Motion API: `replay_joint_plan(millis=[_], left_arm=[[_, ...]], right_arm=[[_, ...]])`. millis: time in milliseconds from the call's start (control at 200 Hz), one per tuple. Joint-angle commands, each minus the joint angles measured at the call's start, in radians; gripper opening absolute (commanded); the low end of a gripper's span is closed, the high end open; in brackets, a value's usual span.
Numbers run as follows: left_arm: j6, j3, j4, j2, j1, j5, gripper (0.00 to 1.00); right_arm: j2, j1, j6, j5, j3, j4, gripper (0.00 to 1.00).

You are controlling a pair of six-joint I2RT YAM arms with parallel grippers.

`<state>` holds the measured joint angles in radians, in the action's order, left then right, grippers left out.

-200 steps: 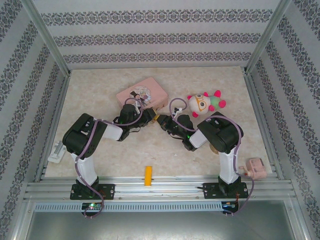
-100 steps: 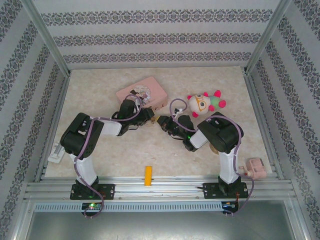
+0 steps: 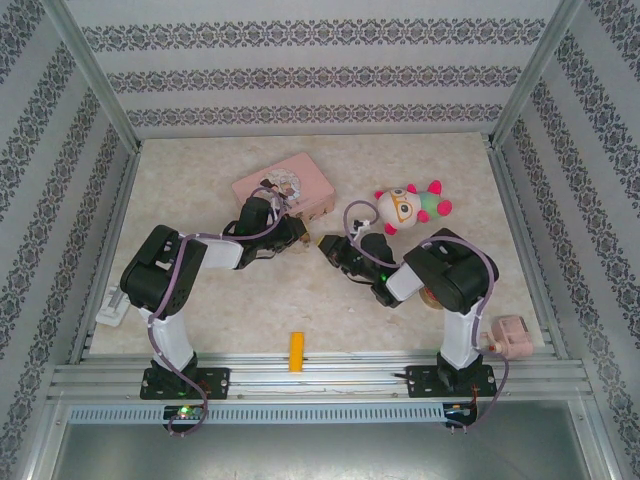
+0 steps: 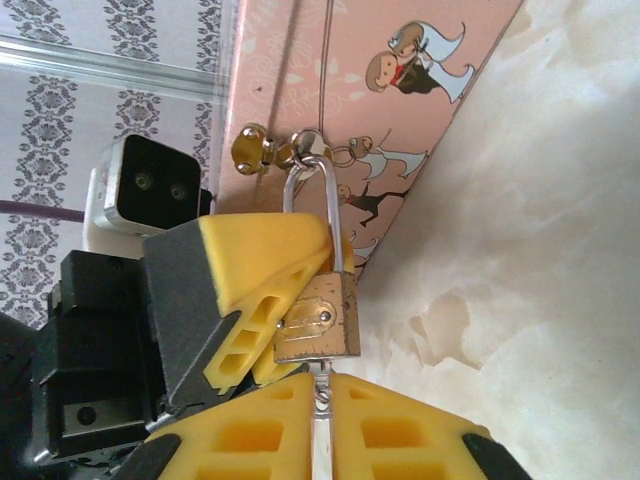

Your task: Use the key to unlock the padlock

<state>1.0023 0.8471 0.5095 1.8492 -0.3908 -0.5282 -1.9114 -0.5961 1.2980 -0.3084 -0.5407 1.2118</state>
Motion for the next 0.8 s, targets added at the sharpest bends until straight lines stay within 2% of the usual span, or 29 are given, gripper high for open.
replay_joint_plan(millis=[0, 125, 250, 320, 415, 555, 795], left_arm=[[0.056, 0.01, -0.086, -0.02, 0.017, -0.057, 0.0], [0.098, 0.015, -0.094, -0.036, 0.017, -0.067, 0.0], [0.119, 0.017, -0.116, -0.052, 0.017, -0.068, 0.0], [0.128, 0.017, -0.13, -0.062, 0.017, -0.068, 0.01], [0.141, 0.017, -0.144, -0.071, 0.017, -0.067, 0.01], [0.16, 0.015, -0.151, -0.079, 0.017, -0.072, 0.01], [0.174, 0.021, -0.154, -0.075, 0.017, -0.089, 0.01]], right_arm=[[0.073, 0.004, -0.103, -0.004, 0.006, -0.095, 0.13], [0.213, -0.032, -0.277, 0.074, -0.036, -0.429, 0.15], [0.361, -0.098, -0.49, 0.272, -0.149, -0.897, 0.21], [0.395, -0.129, -0.603, 0.354, -0.228, -1.087, 0.26], [0.389, -0.17, -0.724, 0.449, -0.341, -1.29, 0.26], [0.326, -0.223, -0.835, 0.531, -0.475, -1.443, 0.25], [0.23, -0.265, -0.889, 0.537, -0.569, -1.494, 0.26]])
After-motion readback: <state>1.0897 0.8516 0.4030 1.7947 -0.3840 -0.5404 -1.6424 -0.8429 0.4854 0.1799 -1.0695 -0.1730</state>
